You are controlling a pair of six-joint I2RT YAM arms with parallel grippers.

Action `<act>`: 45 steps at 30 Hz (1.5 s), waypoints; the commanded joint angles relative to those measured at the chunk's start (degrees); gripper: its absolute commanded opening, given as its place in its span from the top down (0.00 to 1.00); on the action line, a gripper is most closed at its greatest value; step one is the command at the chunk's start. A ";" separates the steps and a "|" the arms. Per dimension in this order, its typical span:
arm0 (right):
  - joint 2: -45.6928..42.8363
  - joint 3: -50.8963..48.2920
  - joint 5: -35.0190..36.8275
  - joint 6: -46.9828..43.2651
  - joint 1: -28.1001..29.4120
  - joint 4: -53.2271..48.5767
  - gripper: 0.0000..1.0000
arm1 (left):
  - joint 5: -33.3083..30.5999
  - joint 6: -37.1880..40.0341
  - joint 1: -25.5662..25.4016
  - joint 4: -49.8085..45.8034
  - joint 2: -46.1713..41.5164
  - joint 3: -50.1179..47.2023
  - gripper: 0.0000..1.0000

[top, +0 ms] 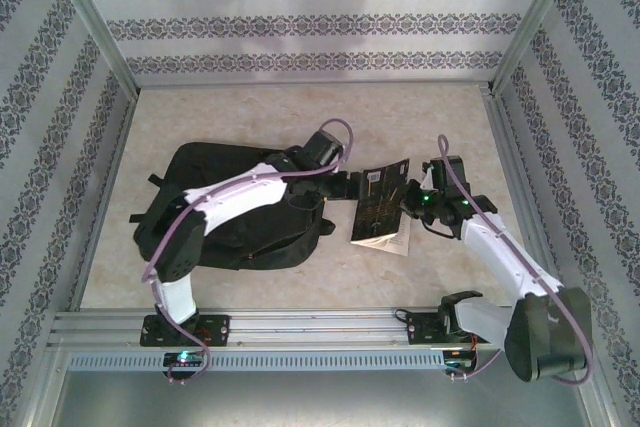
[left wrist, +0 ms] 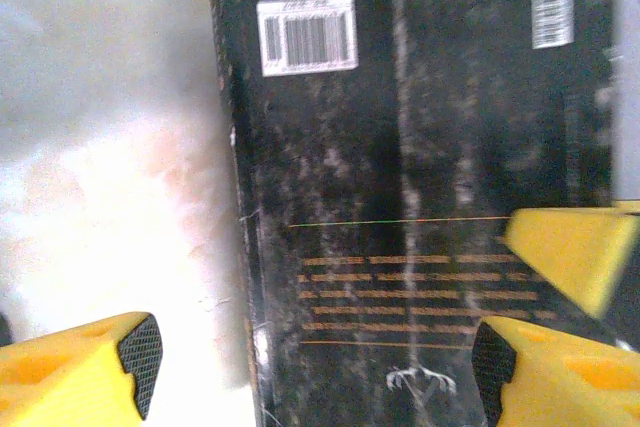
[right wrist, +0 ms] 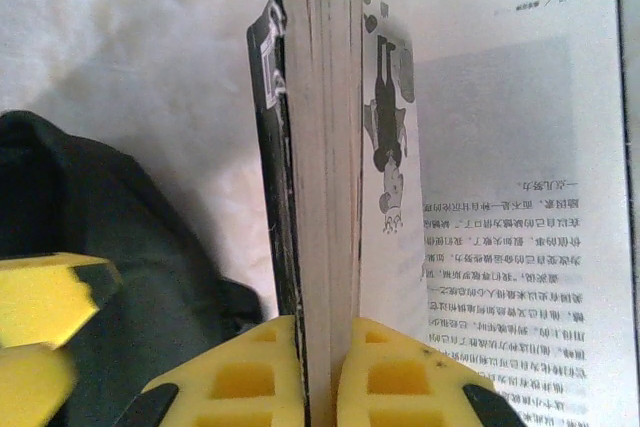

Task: Pack the student bag

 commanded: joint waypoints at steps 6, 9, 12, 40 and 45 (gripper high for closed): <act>-9.40 6.37 -5.82 0.39 -0.45 3.26 1.00 | -3.17 5.91 3.47 -7.92 -10.13 1.85 0.11; -11.02 7.55 -9.89 1.75 -0.20 5.99 1.00 | 0.50 5.41 5.87 -5.59 -12.02 -0.92 0.09; -11.24 8.54 -14.23 3.23 1.07 9.27 1.00 | 5.76 3.93 6.61 0.86 -14.10 -4.81 0.08; -5.52 5.33 -23.01 14.42 3.51 24.24 1.00 | 29.65 -29.80 11.93 62.56 -14.18 -24.47 0.62; -4.87 7.64 -17.63 7.83 3.59 13.48 0.89 | 29.16 -29.69 12.37 63.39 -14.93 -25.60 0.84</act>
